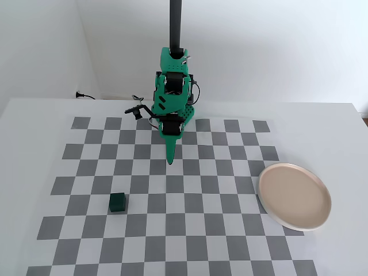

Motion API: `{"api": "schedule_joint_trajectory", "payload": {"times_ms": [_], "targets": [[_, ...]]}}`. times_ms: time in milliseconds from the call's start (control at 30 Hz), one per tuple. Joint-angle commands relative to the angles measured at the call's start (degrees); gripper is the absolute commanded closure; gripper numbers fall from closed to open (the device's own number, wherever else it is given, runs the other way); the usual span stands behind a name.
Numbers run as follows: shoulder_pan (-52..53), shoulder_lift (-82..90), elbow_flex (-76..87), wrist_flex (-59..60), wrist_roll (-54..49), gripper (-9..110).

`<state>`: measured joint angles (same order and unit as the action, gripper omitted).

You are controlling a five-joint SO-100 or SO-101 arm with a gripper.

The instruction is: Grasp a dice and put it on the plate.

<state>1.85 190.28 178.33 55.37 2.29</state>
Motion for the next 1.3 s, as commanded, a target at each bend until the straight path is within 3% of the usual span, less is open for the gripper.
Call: {"api": "schedule_joint_trajectory", "payload": {"times_ms": [0,233,333,433,733,900,967,1133,1267], "targets": [[-0.6,0.8,-1.1,-1.5,-0.2,106],[-0.6,0.8,-1.1,-1.5,-0.2,106],[-1.3,0.8,-1.1,-1.6,-1.1,98],[-1.8,0.8,-1.1,-1.3,-4.3,106],[-1.6,0.9,-1.1,-3.7,-7.7,106],[-1.2,0.9,-1.1,-8.4,-17.8,106],[-1.3,0.9,-1.1,-7.9,-29.1,106],[-0.6,0.8,-1.1,-8.2,-38.1,106],[0.4,0.8,-1.1,-5.6,-51.7,106]]}}
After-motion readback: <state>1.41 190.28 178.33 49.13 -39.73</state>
